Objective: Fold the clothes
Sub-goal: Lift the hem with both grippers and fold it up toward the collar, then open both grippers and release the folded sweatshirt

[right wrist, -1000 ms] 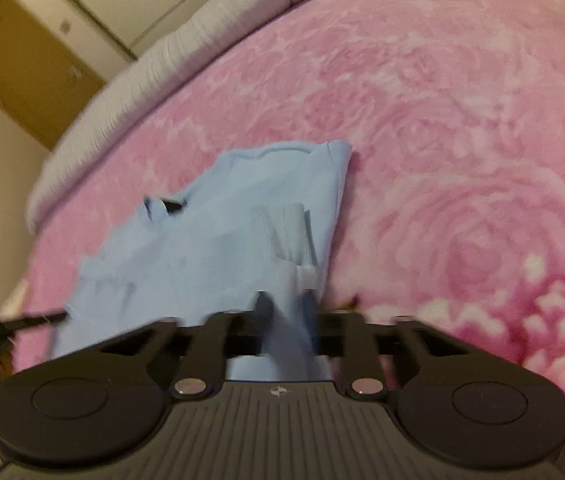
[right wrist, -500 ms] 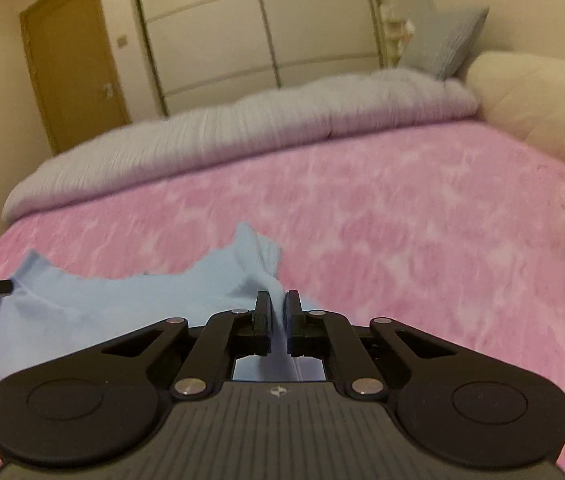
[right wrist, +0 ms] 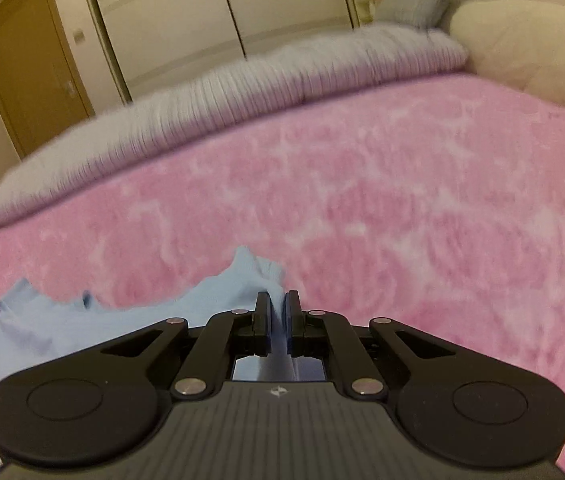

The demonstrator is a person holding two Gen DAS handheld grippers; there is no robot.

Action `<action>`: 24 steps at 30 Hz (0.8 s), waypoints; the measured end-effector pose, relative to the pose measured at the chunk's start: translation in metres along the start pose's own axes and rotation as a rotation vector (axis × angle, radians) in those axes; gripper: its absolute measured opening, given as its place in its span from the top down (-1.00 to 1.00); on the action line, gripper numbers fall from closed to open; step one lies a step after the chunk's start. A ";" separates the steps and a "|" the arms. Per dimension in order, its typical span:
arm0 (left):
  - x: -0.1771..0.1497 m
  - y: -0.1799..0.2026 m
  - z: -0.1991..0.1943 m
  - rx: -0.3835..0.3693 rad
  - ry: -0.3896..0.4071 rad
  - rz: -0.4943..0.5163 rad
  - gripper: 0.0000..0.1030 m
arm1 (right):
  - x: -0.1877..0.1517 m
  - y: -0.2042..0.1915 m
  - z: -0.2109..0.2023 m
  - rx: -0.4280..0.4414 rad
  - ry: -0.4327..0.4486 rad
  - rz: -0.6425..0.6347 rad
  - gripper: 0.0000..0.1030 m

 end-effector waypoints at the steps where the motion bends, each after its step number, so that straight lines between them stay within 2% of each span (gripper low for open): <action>1: -0.003 -0.002 0.004 0.016 -0.016 -0.005 1.00 | 0.001 0.001 0.002 -0.003 0.005 -0.001 0.91; 2: -0.008 -0.004 0.010 0.036 -0.048 -0.010 0.99 | -0.001 0.003 0.007 -0.012 -0.013 0.002 0.91; 4: -0.018 -0.005 0.023 0.086 -0.119 0.007 0.95 | -0.012 0.008 0.031 -0.015 -0.131 0.023 0.88; 6: -0.022 -0.002 0.021 0.152 -0.133 0.059 0.66 | -0.023 0.013 0.042 -0.036 -0.193 0.054 0.72; 8: -0.015 -0.001 0.004 0.204 -0.090 0.086 0.61 | -0.024 0.015 0.031 -0.059 -0.174 0.075 0.55; 9: -0.011 -0.001 -0.006 0.227 -0.070 0.081 0.66 | -0.022 0.014 0.019 -0.085 -0.152 0.080 0.24; 10: -0.009 0.001 -0.020 0.228 -0.052 0.073 0.66 | -0.020 0.013 0.005 -0.114 -0.128 0.085 0.18; 11: -0.007 0.004 -0.035 0.222 -0.036 0.065 0.67 | -0.018 0.012 -0.008 -0.143 -0.103 0.089 0.18; 13: -0.010 0.016 -0.062 0.196 -0.026 0.072 0.67 | -0.015 0.002 -0.041 -0.142 -0.048 0.085 0.18; 15: -0.024 0.039 -0.083 0.146 -0.055 0.115 0.67 | -0.021 -0.019 -0.071 -0.071 -0.019 0.062 0.19; 19: -0.081 0.083 -0.106 0.092 -0.145 0.237 0.67 | -0.057 -0.069 -0.097 0.018 -0.068 -0.045 0.22; 20: -0.092 0.084 -0.107 0.093 -0.163 0.240 0.67 | -0.070 -0.077 -0.097 0.016 -0.091 -0.064 0.20; 23: -0.113 0.059 -0.100 0.177 -0.200 0.193 0.72 | -0.103 -0.071 -0.089 -0.008 -0.156 -0.034 0.27; 24: -0.117 0.048 -0.101 0.215 -0.202 0.190 0.73 | -0.113 -0.060 -0.088 -0.026 -0.161 -0.003 0.52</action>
Point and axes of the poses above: each gripper's, at about its wrist camera, not at the fingertips, and z roughly the way its jaws point, y to its right, x to its top, the point moved 4 cm from there along z, roughly the way its jaws point, and after that the axes turned 5 degrees about -z, right-handed, at the moved point
